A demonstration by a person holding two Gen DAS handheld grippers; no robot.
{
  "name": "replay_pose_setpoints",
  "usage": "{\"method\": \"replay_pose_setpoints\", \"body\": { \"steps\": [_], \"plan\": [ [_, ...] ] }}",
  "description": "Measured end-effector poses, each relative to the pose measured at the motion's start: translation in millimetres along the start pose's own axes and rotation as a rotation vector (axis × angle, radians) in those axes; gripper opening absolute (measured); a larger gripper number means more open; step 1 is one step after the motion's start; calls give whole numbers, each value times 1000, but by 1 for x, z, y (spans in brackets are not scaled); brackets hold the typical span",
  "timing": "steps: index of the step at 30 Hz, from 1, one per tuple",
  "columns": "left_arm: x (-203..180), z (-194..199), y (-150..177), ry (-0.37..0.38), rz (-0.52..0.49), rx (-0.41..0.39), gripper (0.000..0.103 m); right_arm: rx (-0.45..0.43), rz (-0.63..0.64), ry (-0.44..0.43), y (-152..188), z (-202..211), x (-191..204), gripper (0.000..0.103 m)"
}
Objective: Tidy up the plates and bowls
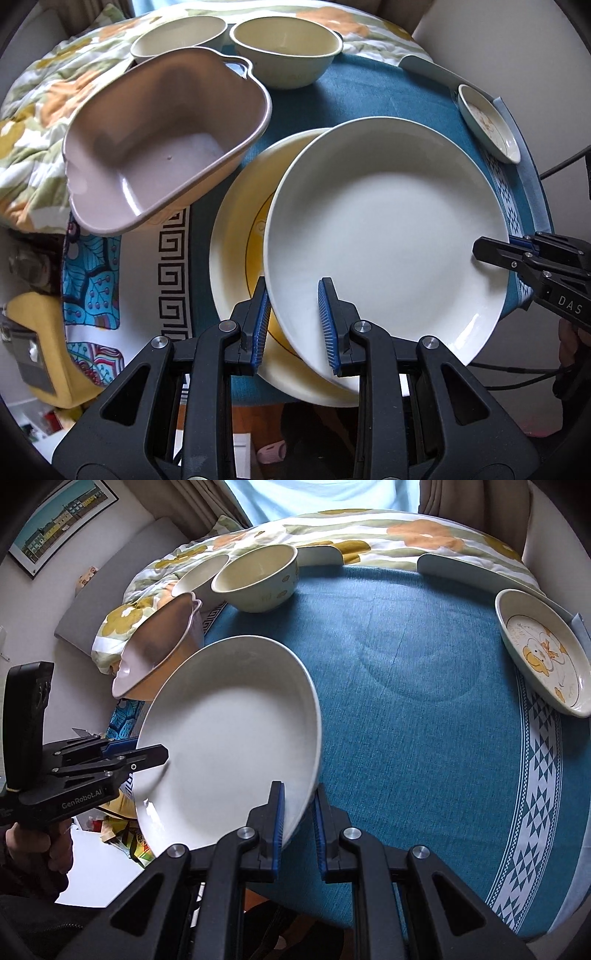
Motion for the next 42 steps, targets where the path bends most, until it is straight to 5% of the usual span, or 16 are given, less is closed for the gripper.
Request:
{"method": "replay_pose_setpoints", "body": {
  "steps": [10,24,42],
  "plan": [
    [-11,-15,-5,-60,-43,-5,23,9,-7,10,0,-5,-4,14],
    [-29,-18,-4,-257,-213,-77,23,59,84,73,-6,-12,8,14],
    [-25,-12,5,-327,-260,-113,23,111,216,231,-12,-22,28,17]
  ]
}}
Point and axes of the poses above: each gripper's, at about its wrist camera, not at the fingertips, and z roughly against the way its jaws point, x to its left, y to its underside, the point moved 4 cm from there along -z, roughly the way its jaws point, and after that the axes turned 9 degrees about z, right-handed, at the moved point
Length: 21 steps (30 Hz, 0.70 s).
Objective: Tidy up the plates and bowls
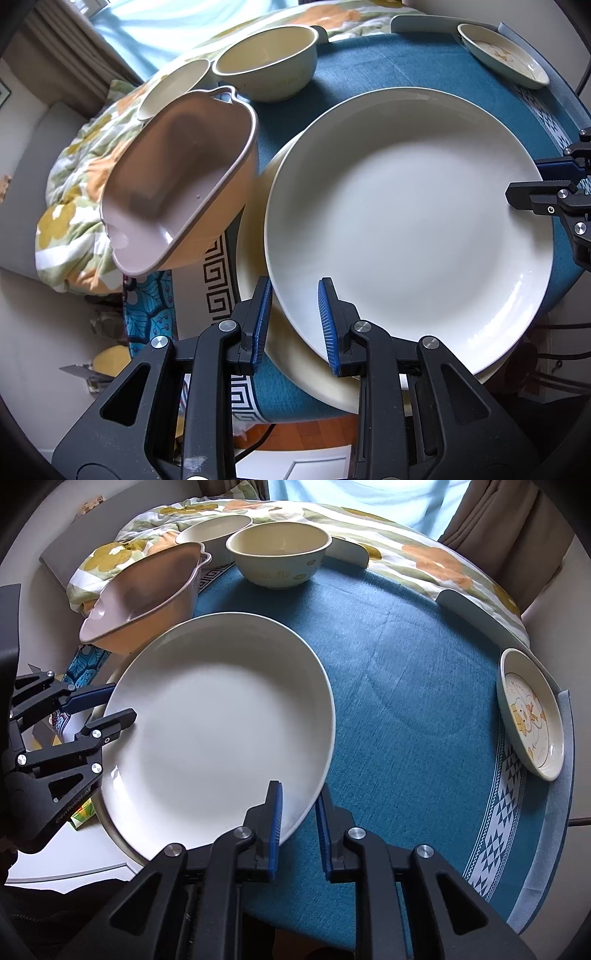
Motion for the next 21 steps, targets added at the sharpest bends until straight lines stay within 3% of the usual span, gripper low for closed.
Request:
{"method": "replay_pose_setpoints", "body": {
  "steps": [9,13,21],
  "plan": [
    [1,6,1,-23,-7,-16,23,30,69,78,-1,0,13,17],
    [4,7,2,-49,-6,-23,23,32,67,77,-2,-1,12,17],
    [5,7,2,-27,10,-18,23,24,49,64,-2,-1,11,17]
  ]
}}
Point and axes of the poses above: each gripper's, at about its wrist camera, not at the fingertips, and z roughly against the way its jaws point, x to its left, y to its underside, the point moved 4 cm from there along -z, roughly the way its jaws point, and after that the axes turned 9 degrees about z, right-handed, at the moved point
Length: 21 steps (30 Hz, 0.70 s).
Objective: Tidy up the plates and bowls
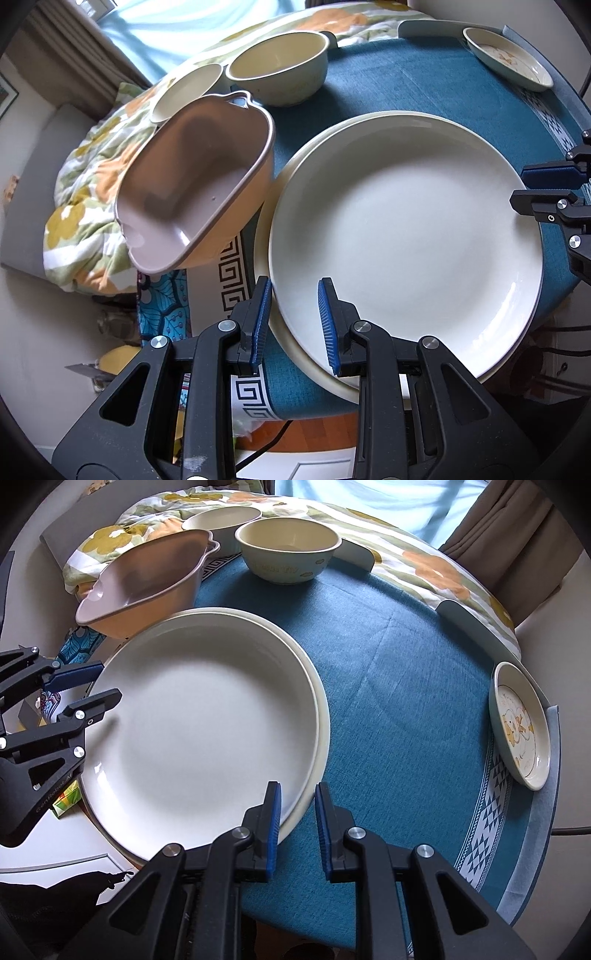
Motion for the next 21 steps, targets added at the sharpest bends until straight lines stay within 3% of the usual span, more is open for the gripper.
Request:
{"method": "replay_pose_setpoints", "body": {
  "steps": [6,7,9,10,11,13,17,21],
  "plan": [
    [3,18,-8,-4,9,-33,25,-45,-73,-36,0,12,-14,17],
    [3,23,-11,-6,11,-45,32,-61,-89,-42,-1,16,-17,17],
    [6,37,-18,-3,31,-83,69,-105,-130,-58,-1,29,-26,18],
    [8,46,-23,-2,47,-117,94,-132,-153,-62,0,36,-32,31],
    [11,57,-27,2,60,-160,103,-157,-175,-65,1,43,-36,62],
    [12,78,-36,19,68,-226,103,-208,-221,-70,7,59,-48,94],
    [4,105,-60,91,43,-260,103,-305,-319,-38,25,94,-73,94],
    [-20,125,-101,245,16,-272,103,-342,-426,32,50,128,-103,94]
  ]
}}
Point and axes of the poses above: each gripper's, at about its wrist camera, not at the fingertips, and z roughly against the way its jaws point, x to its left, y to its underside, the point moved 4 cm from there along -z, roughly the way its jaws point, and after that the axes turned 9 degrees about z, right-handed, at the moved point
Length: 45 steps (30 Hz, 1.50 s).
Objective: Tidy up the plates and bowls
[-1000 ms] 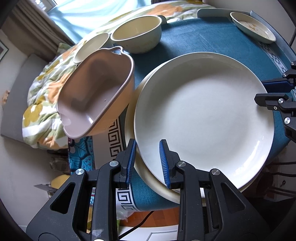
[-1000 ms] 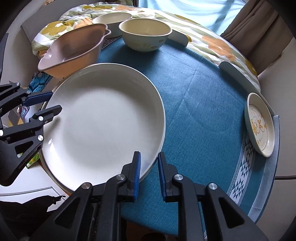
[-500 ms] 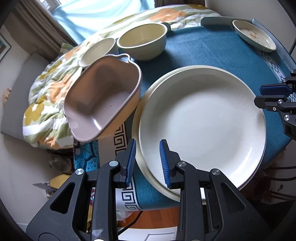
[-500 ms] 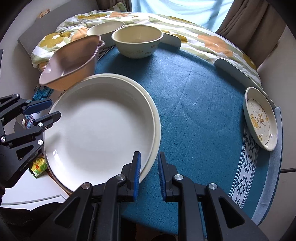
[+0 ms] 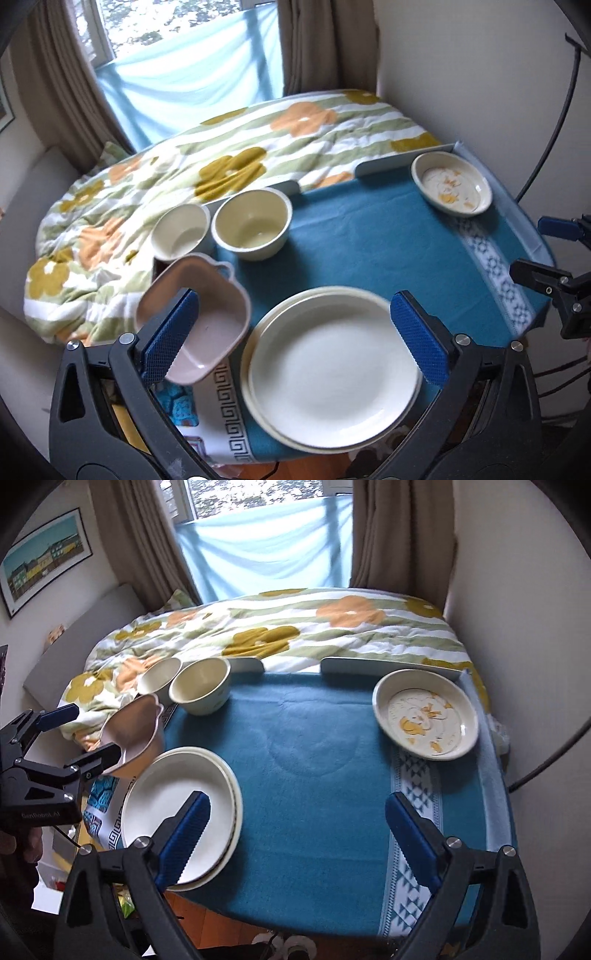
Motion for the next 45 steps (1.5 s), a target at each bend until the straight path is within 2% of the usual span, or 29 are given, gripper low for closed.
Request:
{"method": "replay_pose_setpoints", "body": {
  "steps": [5,8,11,15,19,21,23,24,26,31,33,36,37,40,41,45],
  "plan": [
    [-54,-8,-54,236,-44,3,103,-61,-169,67,2,39,-51,94],
    [-88,-25,-86,322,-80,37,103,-70,-251,67,4,47,-80,94],
    [-121,-49,-110,360,-136,67,103,-90,-356,59,4,42,-111,94],
    [-160,-98,-136,390,-187,136,103,-44,-527,19,21,6,-156,94],
    [-193,-166,-143,384,-233,232,100,-21,-618,2,32,-34,-188,94],
    [-205,-199,-139,366,-263,281,89,-20,-660,-3,34,-51,-202,85],
    [-211,-232,-131,351,-271,343,74,-7,-714,-29,36,-72,-216,72],
    [-214,-245,-127,353,-265,372,70,4,-740,-40,38,-83,-221,69],
    [-219,-269,-122,355,-264,423,55,25,-764,-57,39,-101,-227,60],
    [-222,-300,-123,346,-264,461,52,40,-755,-53,32,-126,-231,53],
    [-221,-309,-124,339,-261,472,48,47,-749,-42,30,-132,-231,48],
    [-219,-317,-126,343,-244,481,39,50,-775,-30,30,-141,-234,41],
    [-218,-319,-126,345,-237,484,36,52,-778,-27,30,-143,-235,34],
    [-217,-325,-126,346,-236,484,32,52,-770,-22,29,-149,-235,31],
    [-217,-326,-126,345,-239,481,25,46,-763,-14,28,-149,-235,28],
    [-223,-326,-125,366,-252,479,16,47,-759,13,28,-150,-237,21]
  ]
}}
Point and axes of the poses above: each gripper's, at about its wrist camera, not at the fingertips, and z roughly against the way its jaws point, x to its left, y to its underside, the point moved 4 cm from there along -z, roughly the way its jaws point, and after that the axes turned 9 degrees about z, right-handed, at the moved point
